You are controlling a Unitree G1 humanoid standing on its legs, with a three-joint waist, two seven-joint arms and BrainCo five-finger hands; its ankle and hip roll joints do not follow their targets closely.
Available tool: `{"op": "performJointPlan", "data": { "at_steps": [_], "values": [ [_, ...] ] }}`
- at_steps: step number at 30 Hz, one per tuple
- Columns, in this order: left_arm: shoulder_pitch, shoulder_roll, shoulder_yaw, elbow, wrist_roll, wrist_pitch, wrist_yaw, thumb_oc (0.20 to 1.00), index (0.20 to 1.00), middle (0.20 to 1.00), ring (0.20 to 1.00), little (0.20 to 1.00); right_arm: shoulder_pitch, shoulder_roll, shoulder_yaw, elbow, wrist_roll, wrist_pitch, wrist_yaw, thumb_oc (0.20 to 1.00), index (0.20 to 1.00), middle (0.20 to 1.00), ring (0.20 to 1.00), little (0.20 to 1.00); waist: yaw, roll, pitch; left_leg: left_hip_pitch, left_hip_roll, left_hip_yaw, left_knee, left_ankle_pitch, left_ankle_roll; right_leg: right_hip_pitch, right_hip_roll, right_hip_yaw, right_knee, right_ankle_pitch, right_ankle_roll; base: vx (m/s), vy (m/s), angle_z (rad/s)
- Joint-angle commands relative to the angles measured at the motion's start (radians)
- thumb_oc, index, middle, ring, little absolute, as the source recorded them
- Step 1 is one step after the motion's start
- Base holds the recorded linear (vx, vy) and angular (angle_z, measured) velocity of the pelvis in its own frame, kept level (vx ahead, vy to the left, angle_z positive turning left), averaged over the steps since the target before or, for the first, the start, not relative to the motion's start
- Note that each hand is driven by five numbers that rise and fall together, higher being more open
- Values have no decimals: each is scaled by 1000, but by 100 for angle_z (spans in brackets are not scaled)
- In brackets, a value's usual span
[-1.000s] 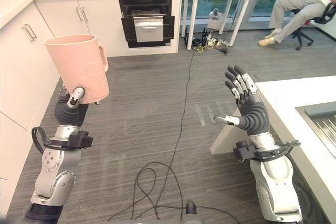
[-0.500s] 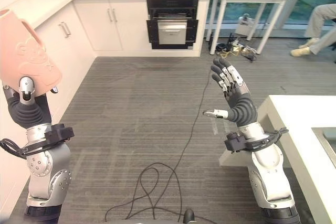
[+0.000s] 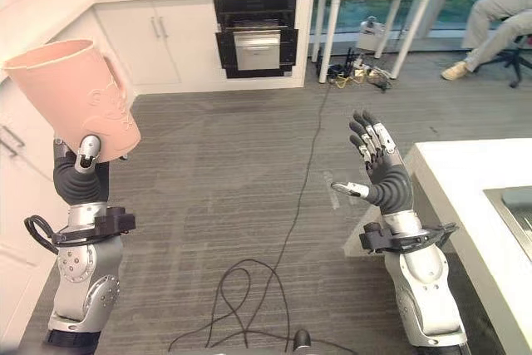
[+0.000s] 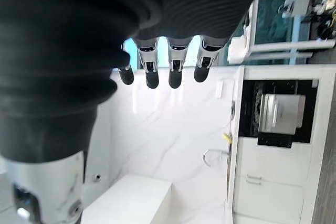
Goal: Place the dishes in the dishwasher.
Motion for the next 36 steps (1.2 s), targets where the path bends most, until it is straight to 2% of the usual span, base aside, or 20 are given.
{"op": "performJointPlan", "data": {
  "at_steps": [1,3,8,9,12,13,14,16,20,22,23,24,26,27,29,30,31,32,34,36],
  "values": [
    [15,74,46,-9,5,-35,-17,200,200,200,200,200,-11,10,-20,-50,47,-54,23,1000,1000,1000,1000,1000,4,-46,-24,-35,-6,151,4,16,23,40,5,47,0,-17,4,105,-144,3],
    [28,72,55,-4,6,-39,-5,200,200,200,200,200,-14,7,-23,-43,59,-59,21,1000,1000,1000,1000,1000,9,-51,-12,-21,-1,147,15,25,18,49,15,59,6,-24,-8,132,-188,2],
    [101,52,77,-20,-13,-53,-2,200,200,200,200,200,-41,-5,-1,-39,75,-73,44,1000,1000,1000,1000,1000,51,-108,81,-290,34,110,686,85,-10,67,28,99,66,-35,-89,127,-282,-4],
    [104,51,79,-16,-10,-61,-10,200,200,200,200,200,-47,3,9,-32,55,-78,40,1000,1000,1000,1000,1000,57,-102,90,-321,48,118,675,97,-10,77,34,98,71,-43,-89,280,-32,11],
    [120,50,84,-24,-22,-49,-23,200,200,200,200,200,-69,3,43,-31,34,-63,12,1000,1000,1000,1000,1000,96,-66,94,-302,73,178,256,126,-4,153,41,81,56,-99,-51,490,208,5],
    [124,51,82,-21,-19,-53,-17,200,200,200,200,200,-59,3,40,-36,36,-67,21,1000,1000,1000,1000,1000,102,-57,91,-290,74,177,147,159,-10,173,41,80,52,-113,-42,650,341,-63],
    [136,55,78,-20,-13,-61,-6,200,200,200,200,200,-38,3,39,-40,41,-82,40,1000,1000,1000,1000,1000,120,-42,84,-308,79,134,4,251,-31,225,49,101,47,-147,-34,668,342,-33],
    [146,56,76,-18,-14,-70,-9,200,200,200,200,200,-26,-5,41,-38,47,-93,40,1000,1000,1000,1000,1000,135,-37,75,-355,87,119,4,309,-46,284,57,122,47,-200,-33,606,322,-2],
    [101,77,70,-5,-25,-28,-18,200,200,200,200,200,-13,-22,21,-30,77,-93,37,1000,1000,1000,1000,1000,148,-62,37,-336,52,176,21,222,-1,311,-34,86,109,-208,28,566,381,-38],
    [94,76,73,-21,-38,6,-61,200,200,200,200,200,7,-8,-4,-49,77,-86,26,1000,1000,1000,1000,1000,158,-97,16,-306,-11,159,21,194,44,269,-106,64,240,-49,82,586,461,-14],
    [87,74,71,-31,-31,22,-80,200,200,200,200,200,6,3,-10,-56,76,-87,20,1000,1000,1000,1000,1000,160,-95,4,-275,-33,150,13,178,67,229,-142,45,391,62,95,643,536,2],
    [78,76,67,-40,-18,42,-88,200,200,200,200,200,8,19,-9,-66,69,-80,18,1000,1000,1000,1000,1000,158,-80,0,-245,-51,128,12,159,84,175,-156,56,550,108,95,527,454,39],
    [71,75,61,-40,15,63,-77,200,200,200,200,200,13,40,13,-77,42,-69,17,1000,1000,1000,1000,1000,141,-51,4,-191,-67,103,13,129,102,64,-137,89,733,120,79,490,369,80],
    [67,75,54,-38,23,69,-69,200,200,200,200,200,11,45,33,-78,23,-64,12,1000,1000,1000,1000,1000,116,-46,14,-144,-79,91,7,105,108,-42,-97,101,762,83,64,477,269,45],
    [51,86,55,-29,14,65,-88,200,200,200,200,200,13,28,35,-75,38,-68,12,1000,1000,1000,1000,1000,96,-46,22,-110,-85,69,4,94,105,-126,-49,33,611,18,41,434,49,11],
    [51,86,55,-29,14,65,-88,200,200,200,200,200,13,28,35,-75,38,-68,12,1000,1000,1000,1000,1000,96,-46,22,-110,-85,69,4,94,105,-126,-49,33,611,18,41,558,-141,49],
    [46,98,57,-21,0,63,-91,200,200,200,200,200,13,14,20,-60,68,-72,25,1000,1000,1000,1000,1000,77,-65,41,-59,-87,61,4,56,91,-137,-72,-57,363,33,44,556,-232,47],
    [53,107,55,-22,-5,55,-85,200,200,200,200,200,20,2,12,-55,87,-82,35,1000,1000,1000,1000,1000,51,-75,55,-19,-85,58,4,19,79,-154,-58,-77,182,69,58,717,-302,62],
    [52,105,34,-25,1,47,-73,200,200,200,200,200,35,-2,5,-63,89,-92,37,1000,1000,1000,1000,1000,7,-76,66,29,-90,23,4,-26,80,-206,-44,-15,31,162,79,606,-250,125],
    [56,105,12,-24,19,23,-63,200,200,200,200,200,44,-1,0,-73,88,-103,32,1000,1000,1000,1000,1000,-14,-71,68,79,-91,4,4,-74,89,-252,-48,-18,16,192,79,526,-251,87]
  ]
}}
